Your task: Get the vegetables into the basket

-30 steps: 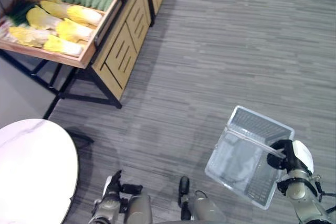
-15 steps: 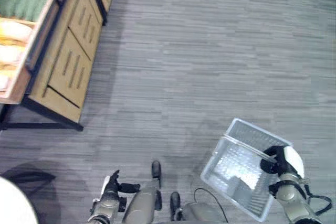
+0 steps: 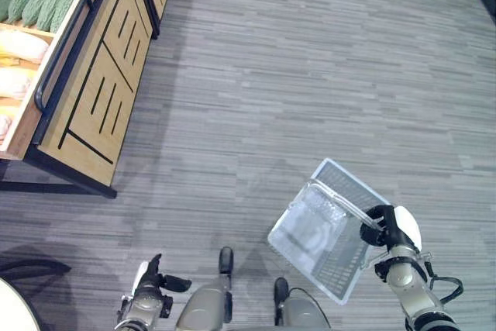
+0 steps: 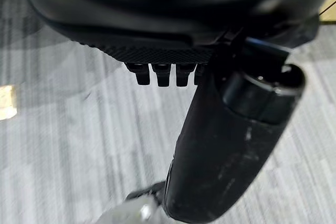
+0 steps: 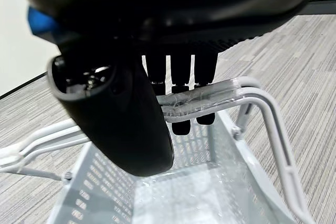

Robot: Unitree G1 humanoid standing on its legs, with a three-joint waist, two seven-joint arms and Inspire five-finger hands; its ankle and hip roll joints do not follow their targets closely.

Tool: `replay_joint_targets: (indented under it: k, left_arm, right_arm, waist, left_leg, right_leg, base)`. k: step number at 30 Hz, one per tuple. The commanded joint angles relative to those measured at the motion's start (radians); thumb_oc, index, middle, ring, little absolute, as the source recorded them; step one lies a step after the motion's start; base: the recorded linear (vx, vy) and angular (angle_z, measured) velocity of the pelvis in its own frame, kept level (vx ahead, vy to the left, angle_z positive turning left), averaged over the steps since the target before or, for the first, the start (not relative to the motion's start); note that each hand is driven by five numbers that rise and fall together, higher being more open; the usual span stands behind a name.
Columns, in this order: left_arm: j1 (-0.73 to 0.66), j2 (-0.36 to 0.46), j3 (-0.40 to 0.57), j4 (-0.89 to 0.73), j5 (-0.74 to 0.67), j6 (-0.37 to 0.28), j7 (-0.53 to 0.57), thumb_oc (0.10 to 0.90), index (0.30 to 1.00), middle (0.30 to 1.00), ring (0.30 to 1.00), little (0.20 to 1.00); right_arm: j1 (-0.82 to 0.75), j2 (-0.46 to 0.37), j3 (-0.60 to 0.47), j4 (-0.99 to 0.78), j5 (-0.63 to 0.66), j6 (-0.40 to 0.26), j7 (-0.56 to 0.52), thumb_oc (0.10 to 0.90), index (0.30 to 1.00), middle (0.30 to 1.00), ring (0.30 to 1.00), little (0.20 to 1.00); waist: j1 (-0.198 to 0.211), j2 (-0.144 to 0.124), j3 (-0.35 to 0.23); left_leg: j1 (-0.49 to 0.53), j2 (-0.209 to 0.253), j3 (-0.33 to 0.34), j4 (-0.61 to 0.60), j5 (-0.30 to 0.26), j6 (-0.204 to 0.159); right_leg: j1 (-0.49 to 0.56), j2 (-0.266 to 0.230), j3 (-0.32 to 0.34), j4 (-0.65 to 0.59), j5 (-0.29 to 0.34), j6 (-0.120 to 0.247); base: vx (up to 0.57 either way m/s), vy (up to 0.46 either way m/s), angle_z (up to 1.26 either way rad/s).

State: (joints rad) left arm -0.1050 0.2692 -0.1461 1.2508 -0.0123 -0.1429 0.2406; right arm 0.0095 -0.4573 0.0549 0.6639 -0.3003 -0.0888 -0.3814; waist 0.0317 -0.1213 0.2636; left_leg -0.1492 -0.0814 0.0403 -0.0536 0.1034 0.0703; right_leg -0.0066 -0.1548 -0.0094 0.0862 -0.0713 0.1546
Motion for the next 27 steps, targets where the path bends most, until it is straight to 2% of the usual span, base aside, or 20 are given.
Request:
replay_joint_targets:
  k: [1,5,7,9,10,13,14,16,17,20,22,26,27]
  left_arm:
    - [-0.006,0.001,0.006,-0.014,0.027,-0.023,0.012,0.9,1.0,1.0,1.0,1.0]
    - [0.001,-0.001,0.007,-0.012,0.029,-0.022,0.011,0.9,1.0,1.0,1.0,1.0]
    - [0.016,0.007,0.016,-0.02,0.027,-0.02,0.011,0.9,1.0,1.0,1.0,1.0]
    - [0.015,0.009,0.017,-0.025,0.026,-0.018,0.012,0.9,1.0,1.0,1.0,1.0]
    - [0.015,0.011,0.019,-0.023,0.017,-0.019,0.013,0.9,1.0,1.0,1.0,1.0]
    - [0.012,0.01,0.029,-0.013,0.006,-0.017,0.012,0.9,1.0,1.0,1.0,1.0]
    - [0.008,0.008,0.03,-0.006,0.002,-0.015,0.009,0.9,1.0,1.0,1.0,1.0]
    - [0.003,0.006,0.032,-0.007,0.004,-0.013,0.005,0.9,1.0,1.0,1.0,1.0]
    - [0.002,0.001,0.027,-0.01,0.006,-0.014,0.0,0.9,1.0,1.0,1.0,1.0]
    - [0.009,-0.004,0.028,-0.012,0.006,-0.014,-0.004,0.9,1.0,1.0,1.0,1.0]
    - [0.009,-0.014,0.038,-0.003,-0.011,-0.009,-0.005,0.9,1.0,1.0,1.0,1.0]
    - [0.003,-0.023,0.035,0.004,-0.015,-0.001,-0.005,0.9,1.0,1.0,1.0,1.0]
    - [-0.006,-0.029,0.032,0.006,-0.014,0.001,-0.001,0.9,1.0,1.0,1.0,1.0]
  right_arm:
    - [-0.035,-0.113,-0.071,-0.081,-0.008,-0.04,-0.076,0.4,0.3,0.3,0.3,0.3]
    - [-0.042,-0.116,-0.065,-0.093,-0.017,-0.041,-0.074,0.4,0.3,0.3,0.3,0.3]
    - [-0.079,-0.126,-0.045,-0.117,-0.024,-0.048,-0.074,0.4,0.3,0.3,0.3,0.3]
    - [-0.086,-0.126,-0.039,-0.121,-0.025,-0.05,-0.074,0.4,0.3,0.3,0.3,0.3]
    - [-0.095,-0.127,-0.031,-0.115,-0.028,-0.054,-0.074,0.4,0.3,0.3,0.3,0.3]
    - [-0.096,-0.13,-0.028,-0.137,-0.027,-0.056,-0.069,0.4,0.3,0.3,0.3,0.3]
    - [-0.096,-0.133,-0.029,-0.145,-0.02,-0.057,-0.071,0.4,0.3,0.3,0.3,0.3]
    - [-0.084,-0.136,-0.036,-0.166,-0.022,-0.057,-0.074,0.4,0.3,0.3,0.3,0.3]
    - [-0.063,-0.141,-0.044,-0.162,-0.022,-0.057,-0.072,0.4,0.3,0.3,0.3,0.3]
    - [-0.041,-0.139,-0.05,-0.168,-0.015,-0.063,-0.063,0.4,0.3,0.3,0.3,0.3]
    - [-0.026,-0.152,-0.06,-0.181,-0.001,-0.068,-0.058,0.4,0.3,0.3,0.3,0.3]
    - [-0.011,-0.165,-0.072,-0.184,0.013,-0.076,-0.059,0.4,0.3,0.3,0.3,0.3]
    - [-0.005,-0.178,-0.086,-0.18,0.019,-0.08,-0.064,0.4,0.3,0.3,0.3,0.3]
  waist:
    - [0.008,-0.009,-0.036]
    - [0.014,-0.007,-0.036]
    - [0.03,0.021,-0.015]
    - [0.029,0.029,-0.008]
    - [0.023,0.038,-0.001]
    - [0.004,0.04,0.01]
    - [-0.013,0.033,0.019]
    - [-0.031,0.029,0.023]
    - [-0.047,0.033,0.021]
    - [-0.047,0.032,0.008]
    - [-0.043,0.038,-0.003]
    - [-0.05,0.046,-0.011]
    - [-0.049,0.044,-0.005]
  left_leg:
    - [-0.018,0.071,0.05,0.122,-0.094,-0.053]
    - [-0.014,0.062,0.045,0.128,-0.104,-0.046]
    - [0.006,0.071,0.042,0.138,-0.117,-0.021]
    - [0.017,0.073,0.039,0.137,-0.122,-0.02]
    - [0.045,0.073,0.037,0.131,-0.13,-0.018]
    - [0.086,0.071,0.023,0.115,-0.134,-0.025]
    - [0.119,0.062,0.004,0.103,-0.148,-0.034]
    - [0.149,0.057,-0.022,0.098,-0.168,-0.047]
    - [0.166,0.051,-0.053,0.11,-0.181,-0.053]
    - [0.173,0.052,-0.073,0.121,-0.192,-0.061]
    - [0.17,0.069,-0.099,0.137,-0.174,-0.085]
    - [0.15,0.085,-0.137,0.182,-0.151,-0.113]
    - [0.113,0.073,-0.147,0.274,-0.122,-0.133]
  right_leg:
    - [-0.022,-0.041,0.015,0.008,0.267,0.026]
    - [-0.022,-0.045,0.02,0.027,0.282,0.033]
    - [-0.095,-0.036,0.018,0.222,0.341,0.038]
    - [-0.117,-0.025,0.017,0.257,0.329,0.033]
    - [-0.168,-0.005,-0.007,0.266,0.298,0.019]
    - [-0.216,0.022,-0.035,0.214,0.238,-0.004]
    - [-0.237,0.031,-0.042,0.121,0.239,-0.005]
    - [-0.255,0.035,-0.022,0.038,0.255,0.001]
    - [-0.261,0.049,0.024,0.029,0.271,0.005]
    - [-0.227,0.056,0.025,0.005,0.252,-0.01]
    - [-0.202,0.074,-0.001,0.006,0.227,-0.038]
    - [-0.179,0.086,-0.037,0.02,0.189,-0.066]
    - [-0.154,0.082,-0.053,0.017,0.18,-0.08]
  base:
    - [0.01,0.026,0.07]
    - [0.0,0.029,0.01]
    - [-0.02,0.104,-0.08]
    - [0.04,0.081,-0.12]
    - [0.13,0.089,-0.02]
    - [0.15,-0.007,-0.06]
    - [0.29,-0.122,0.09]
    - [0.32,-0.167,0.22]
    - [0.25,-0.129,0.44]
    - [0.21,-0.162,0.95]
    - [0.16,-0.222,0.84]
    - [0.15,-0.215,0.84]
    - [0.18,-0.226,0.48]
